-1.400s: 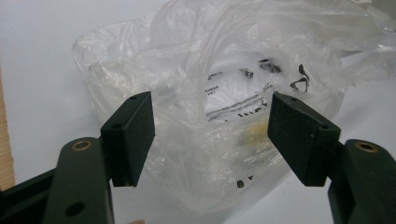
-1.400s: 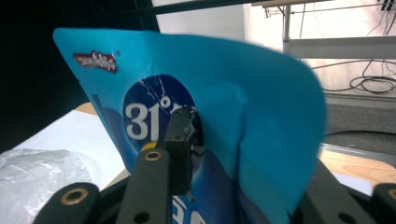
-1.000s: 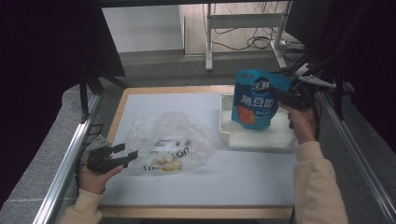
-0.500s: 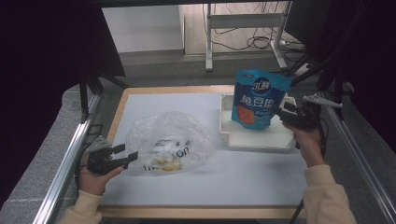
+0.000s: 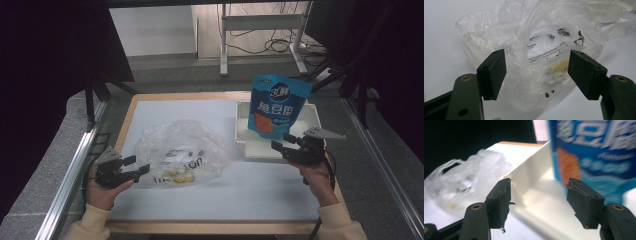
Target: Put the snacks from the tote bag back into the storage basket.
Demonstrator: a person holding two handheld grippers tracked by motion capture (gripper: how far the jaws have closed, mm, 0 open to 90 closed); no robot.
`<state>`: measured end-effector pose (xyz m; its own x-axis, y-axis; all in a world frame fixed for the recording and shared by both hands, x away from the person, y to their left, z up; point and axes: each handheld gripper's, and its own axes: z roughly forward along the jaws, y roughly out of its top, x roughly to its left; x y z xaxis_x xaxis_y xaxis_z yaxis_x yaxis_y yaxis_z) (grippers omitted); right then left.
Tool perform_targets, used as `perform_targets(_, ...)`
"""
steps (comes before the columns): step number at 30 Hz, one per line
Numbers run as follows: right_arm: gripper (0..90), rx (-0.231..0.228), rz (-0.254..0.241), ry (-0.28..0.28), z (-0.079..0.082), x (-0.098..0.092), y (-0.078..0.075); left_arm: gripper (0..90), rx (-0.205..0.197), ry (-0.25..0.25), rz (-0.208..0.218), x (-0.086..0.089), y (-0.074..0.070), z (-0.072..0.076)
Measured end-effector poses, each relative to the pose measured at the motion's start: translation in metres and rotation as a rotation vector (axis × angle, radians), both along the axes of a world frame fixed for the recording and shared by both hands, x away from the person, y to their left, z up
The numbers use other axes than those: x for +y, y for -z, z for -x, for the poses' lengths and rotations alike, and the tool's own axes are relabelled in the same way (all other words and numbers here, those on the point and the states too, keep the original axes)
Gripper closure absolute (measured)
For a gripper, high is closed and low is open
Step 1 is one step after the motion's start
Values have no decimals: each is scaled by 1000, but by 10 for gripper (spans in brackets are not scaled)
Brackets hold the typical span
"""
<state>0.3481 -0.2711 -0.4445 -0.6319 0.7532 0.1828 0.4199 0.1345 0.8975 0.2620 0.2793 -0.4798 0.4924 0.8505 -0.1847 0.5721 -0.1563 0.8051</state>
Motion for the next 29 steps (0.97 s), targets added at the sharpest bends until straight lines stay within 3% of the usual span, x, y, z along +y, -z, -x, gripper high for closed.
perform_targets(5,357,26,7,-80,13,23,18,312,2,2,0,0,0,0)
perform_targets(11,356,44,34,-135,19,42,31,311,3,2,2,1,1,0)
perform_targets(16,355,55,44,-141,21,46,40,311,6,2,2,2,2,0)
perform_targets(29,341,37,27,-130,24,40,43,311,1,-5,-3,2,2,2)
